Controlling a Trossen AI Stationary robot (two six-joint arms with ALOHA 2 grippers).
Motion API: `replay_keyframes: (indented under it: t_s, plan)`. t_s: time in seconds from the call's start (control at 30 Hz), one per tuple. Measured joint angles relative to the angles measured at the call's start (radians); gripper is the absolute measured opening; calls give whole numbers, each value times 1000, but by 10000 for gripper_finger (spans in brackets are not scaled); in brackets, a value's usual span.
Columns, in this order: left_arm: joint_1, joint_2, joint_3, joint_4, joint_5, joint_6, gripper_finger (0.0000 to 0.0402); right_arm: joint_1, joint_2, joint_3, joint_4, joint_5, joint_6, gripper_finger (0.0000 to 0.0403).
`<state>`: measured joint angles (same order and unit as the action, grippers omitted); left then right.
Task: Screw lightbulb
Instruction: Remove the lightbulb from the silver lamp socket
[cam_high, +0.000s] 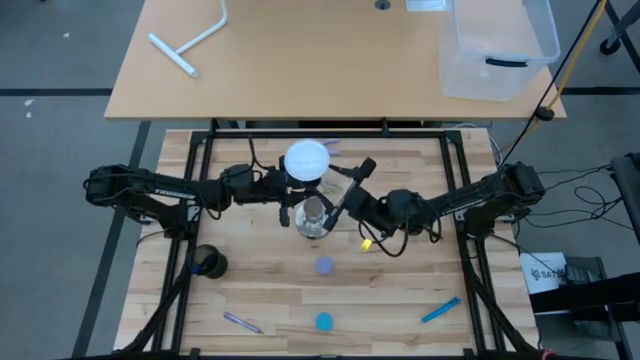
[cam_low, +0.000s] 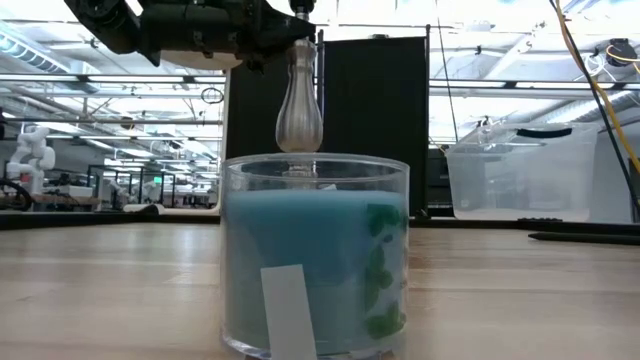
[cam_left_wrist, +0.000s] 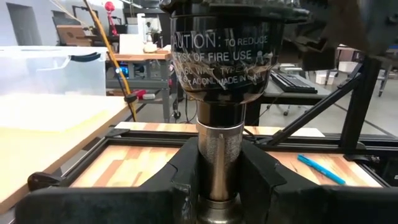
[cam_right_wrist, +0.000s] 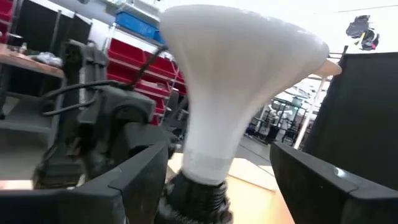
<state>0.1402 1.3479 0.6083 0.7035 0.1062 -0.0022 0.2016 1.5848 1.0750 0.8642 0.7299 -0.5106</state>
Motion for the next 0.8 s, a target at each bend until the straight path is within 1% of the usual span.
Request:
replay_keyframes:
  t_s: [0.07,0.17,0.27,0.43,0.57,0.67,0.8]
  plan:
    - [0,0,0,0,-8,-9,75,-12,0,12,-13,-7,9,277]
    - [0,0,0,1,-11,-11,75,-25,1,24,-33,-55,50,275]
    - [0,0,0,2,-14,-12,75,-37,1,40,-53,-75,79,275]
    - [0,0,0,2,-18,-14,75,-62,2,54,-79,-87,112,275]
    - [0,0,0,2,-18,-15,75,-80,2,75,-104,-178,156,275]
    - [0,0,0,2,-18,-15,75,-93,2,88,-108,-207,155,275]
    - [0,0,0,2,-19,-16,75,-108,2,105,-112,-216,144,273]
